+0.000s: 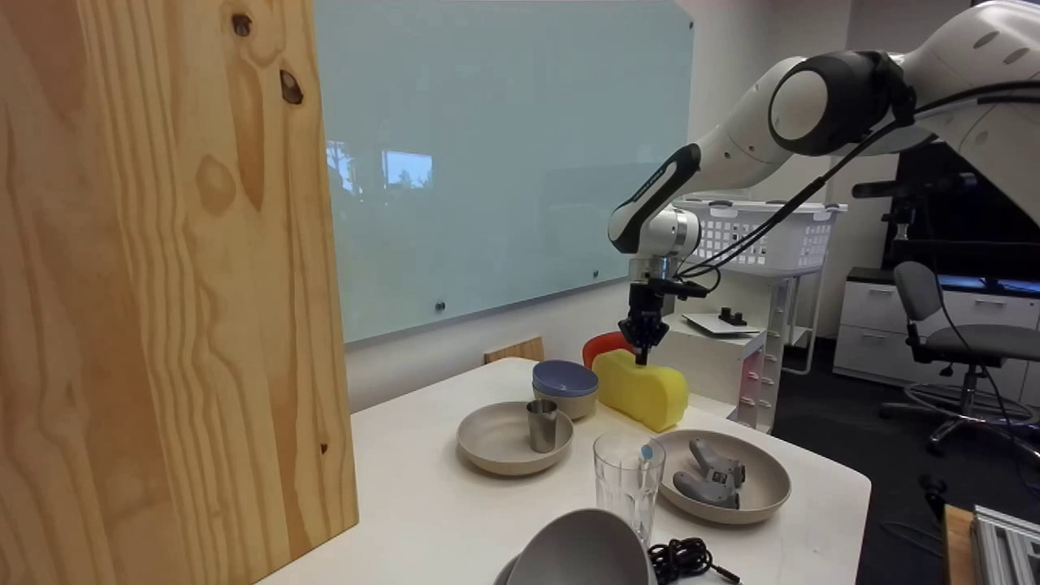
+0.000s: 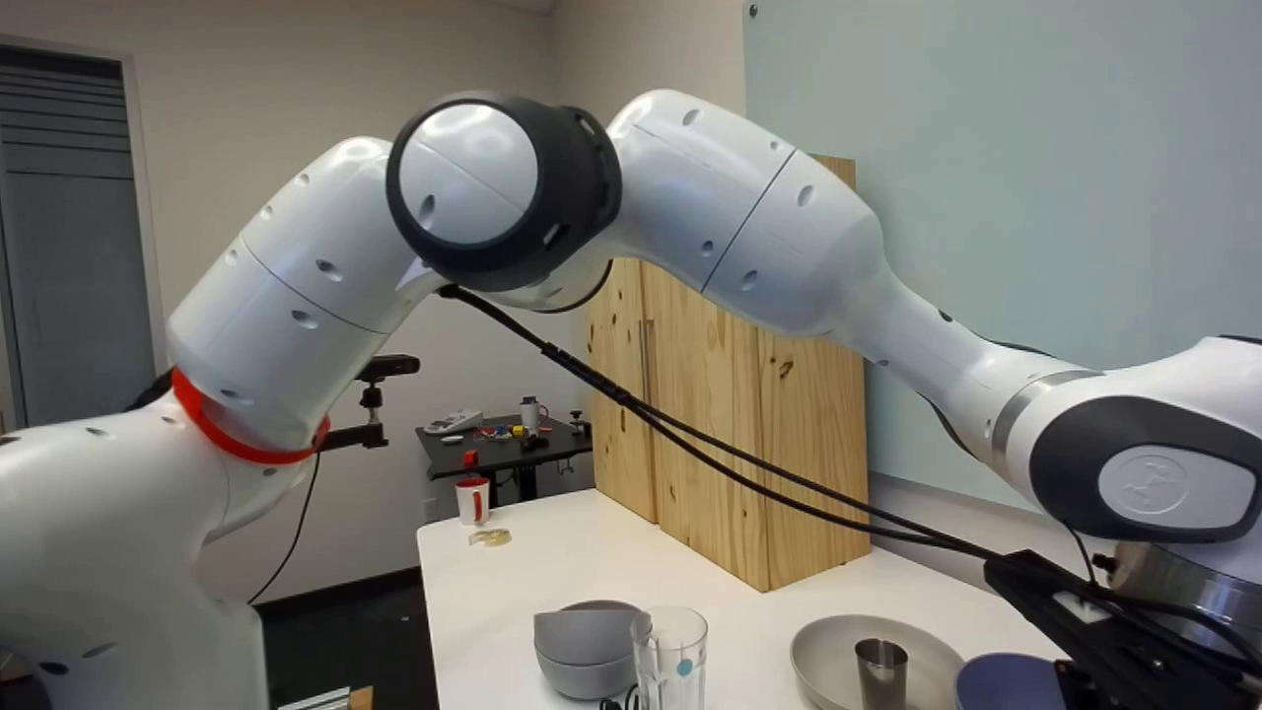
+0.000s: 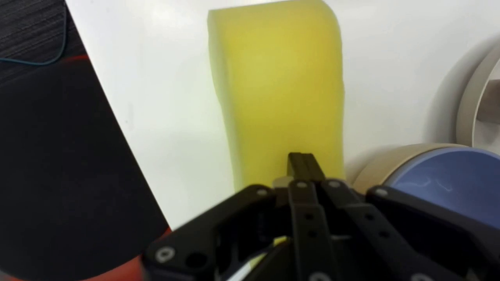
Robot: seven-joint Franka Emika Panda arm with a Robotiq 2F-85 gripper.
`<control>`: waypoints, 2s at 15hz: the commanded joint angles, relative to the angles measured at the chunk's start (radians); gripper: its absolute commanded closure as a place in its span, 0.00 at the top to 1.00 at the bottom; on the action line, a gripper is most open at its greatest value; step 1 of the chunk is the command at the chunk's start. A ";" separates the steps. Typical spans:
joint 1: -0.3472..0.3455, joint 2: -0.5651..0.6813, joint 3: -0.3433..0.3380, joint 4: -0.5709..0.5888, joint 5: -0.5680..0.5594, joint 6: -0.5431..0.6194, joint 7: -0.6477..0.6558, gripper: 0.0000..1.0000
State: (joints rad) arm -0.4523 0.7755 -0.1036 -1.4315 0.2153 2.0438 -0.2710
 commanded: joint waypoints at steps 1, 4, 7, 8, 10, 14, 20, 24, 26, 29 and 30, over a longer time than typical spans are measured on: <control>-0.023 0.065 0.014 0.061 0.015 -0.038 -0.023 0.00; -0.026 0.081 0.014 0.075 0.012 -0.047 -0.021 0.00; -0.025 0.082 0.013 0.078 0.009 -0.059 -0.024 0.00; -0.025 0.078 0.014 0.075 0.010 -0.061 -0.025 0.00; -0.019 0.060 0.016 0.047 0.010 -0.056 -0.026 0.00; -0.020 0.046 0.009 0.015 0.009 -0.055 -0.012 0.00; -0.048 0.085 -0.016 0.111 -0.009 -0.089 -0.010 0.00; -0.047 0.103 -0.019 0.185 -0.026 -0.129 -0.006 0.00; -0.042 0.110 -0.016 0.207 -0.027 -0.141 -0.004 0.00; -0.036 0.109 -0.016 0.215 -0.026 -0.152 0.001 0.00; -0.035 0.107 -0.014 0.213 -0.024 -0.154 0.000 0.00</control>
State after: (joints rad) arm -0.4876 0.8419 -0.1224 -1.2695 0.2049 1.9130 -0.2707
